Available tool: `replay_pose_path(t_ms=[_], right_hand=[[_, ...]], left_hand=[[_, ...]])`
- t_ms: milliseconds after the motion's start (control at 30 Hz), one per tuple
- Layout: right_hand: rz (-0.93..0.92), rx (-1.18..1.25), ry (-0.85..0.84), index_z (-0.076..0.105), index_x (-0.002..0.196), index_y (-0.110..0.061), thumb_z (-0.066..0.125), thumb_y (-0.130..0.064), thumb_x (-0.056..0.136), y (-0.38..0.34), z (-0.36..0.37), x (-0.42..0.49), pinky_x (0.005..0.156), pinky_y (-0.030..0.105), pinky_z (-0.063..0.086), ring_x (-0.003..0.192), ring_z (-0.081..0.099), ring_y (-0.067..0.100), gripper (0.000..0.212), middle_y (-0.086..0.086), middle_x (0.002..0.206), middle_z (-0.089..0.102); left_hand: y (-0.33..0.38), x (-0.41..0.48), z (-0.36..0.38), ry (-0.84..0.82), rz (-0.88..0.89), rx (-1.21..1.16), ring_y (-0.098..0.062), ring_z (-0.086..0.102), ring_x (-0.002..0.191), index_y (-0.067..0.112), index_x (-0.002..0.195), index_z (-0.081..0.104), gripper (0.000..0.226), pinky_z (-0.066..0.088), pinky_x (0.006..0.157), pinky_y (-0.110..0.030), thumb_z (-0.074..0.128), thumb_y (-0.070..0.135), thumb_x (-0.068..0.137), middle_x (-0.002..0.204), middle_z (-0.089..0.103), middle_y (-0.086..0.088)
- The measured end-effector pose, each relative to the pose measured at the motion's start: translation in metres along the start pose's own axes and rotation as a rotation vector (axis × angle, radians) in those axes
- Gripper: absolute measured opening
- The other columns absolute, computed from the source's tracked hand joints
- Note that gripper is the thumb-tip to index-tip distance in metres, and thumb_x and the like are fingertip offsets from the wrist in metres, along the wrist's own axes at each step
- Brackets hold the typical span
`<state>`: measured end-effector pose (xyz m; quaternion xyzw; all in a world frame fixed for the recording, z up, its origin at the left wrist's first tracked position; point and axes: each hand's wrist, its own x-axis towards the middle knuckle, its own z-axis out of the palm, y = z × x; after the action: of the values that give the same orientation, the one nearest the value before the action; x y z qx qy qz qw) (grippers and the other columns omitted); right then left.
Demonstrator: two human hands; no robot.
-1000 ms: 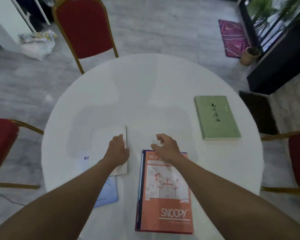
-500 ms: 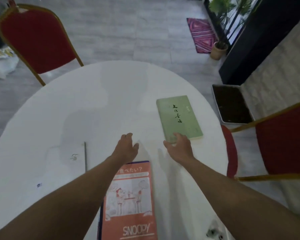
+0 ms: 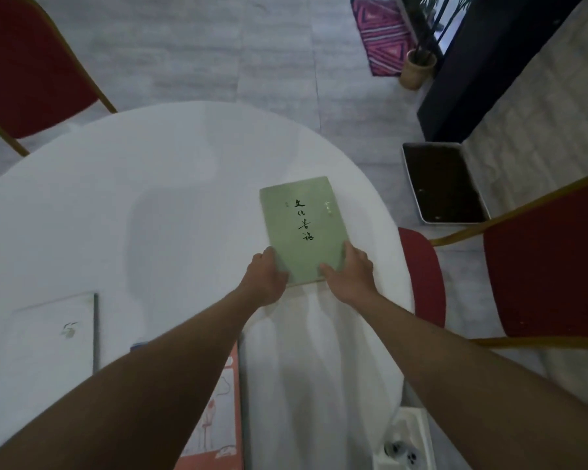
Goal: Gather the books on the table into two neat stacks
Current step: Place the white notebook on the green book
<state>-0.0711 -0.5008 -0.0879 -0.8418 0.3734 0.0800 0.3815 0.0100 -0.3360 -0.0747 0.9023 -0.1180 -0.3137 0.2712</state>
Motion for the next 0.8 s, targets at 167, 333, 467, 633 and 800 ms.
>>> replay_pose_path(t_ms=[167, 333, 467, 633, 800], right_hand=[[-0.019, -0.019, 0.031, 0.041, 0.134, -0.013, 0.073, -0.037, 0.082, 0.004, 0.001, 0.005, 0.098, 0.039, 0.041, 0.123, 0.039, 0.031, 0.065, 0.010, 0.127, 0.043], [0.003, -0.066, 0.013, 0.046, 0.117, -0.010, 0.077, -0.039, 0.078, 0.010, 0.003, 0.000, 0.086, 0.031, 0.038, 0.119, 0.041, 0.032, 0.058, 0.010, 0.124, 0.041], [0.018, -0.079, -0.014, 0.047, 0.121, -0.012, 0.079, -0.041, 0.075, 0.016, 0.001, -0.017, 0.088, 0.034, 0.042, 0.118, 0.042, 0.030, 0.063, 0.008, 0.124, 0.040], [0.063, -0.123, -0.066, 0.043, 0.130, -0.011, 0.082, -0.042, 0.073, 0.027, 0.000, -0.047, 0.096, 0.037, 0.046, 0.122, 0.043, 0.030, 0.075, 0.009, 0.127, 0.038], [0.124, -0.162, -0.114, 0.040, 0.132, -0.012, 0.084, -0.044, 0.068, 0.041, 0.001, -0.083, 0.093, 0.036, 0.044, 0.122, 0.043, 0.031, 0.084, 0.011, 0.129, 0.036]], left_hand=[[0.006, 0.004, 0.006, 0.053, -0.027, -0.015, -0.036, 0.052, 0.113, 0.001, 0.128, 0.041, 0.045, 0.049, 0.095, -0.042, 0.058, 0.012, 0.087, 0.125, 0.046, -0.020], [0.005, -0.005, 0.008, 0.042, -0.031, 0.038, -0.037, 0.050, 0.114, 0.004, 0.133, 0.036, 0.054, 0.048, 0.094, -0.040, 0.060, 0.013, 0.085, 0.124, 0.045, -0.020], [0.002, -0.020, 0.009, -0.008, -0.021, 0.045, -0.037, 0.051, 0.111, 0.008, 0.138, 0.028, 0.066, 0.050, 0.093, -0.043, 0.063, 0.013, 0.082, 0.123, 0.044, -0.019], [-0.008, -0.046, 0.018, -0.071, -0.008, 0.075, -0.036, 0.051, 0.114, 0.006, 0.143, 0.022, 0.078, 0.050, 0.092, -0.041, 0.068, 0.015, 0.081, 0.126, 0.041, -0.018], [-0.018, -0.079, 0.031, -0.125, 0.009, 0.102, -0.037, 0.050, 0.119, 0.004, 0.148, 0.013, 0.086, 0.048, 0.097, -0.042, 0.069, 0.014, 0.083, 0.133, 0.036, -0.019]])
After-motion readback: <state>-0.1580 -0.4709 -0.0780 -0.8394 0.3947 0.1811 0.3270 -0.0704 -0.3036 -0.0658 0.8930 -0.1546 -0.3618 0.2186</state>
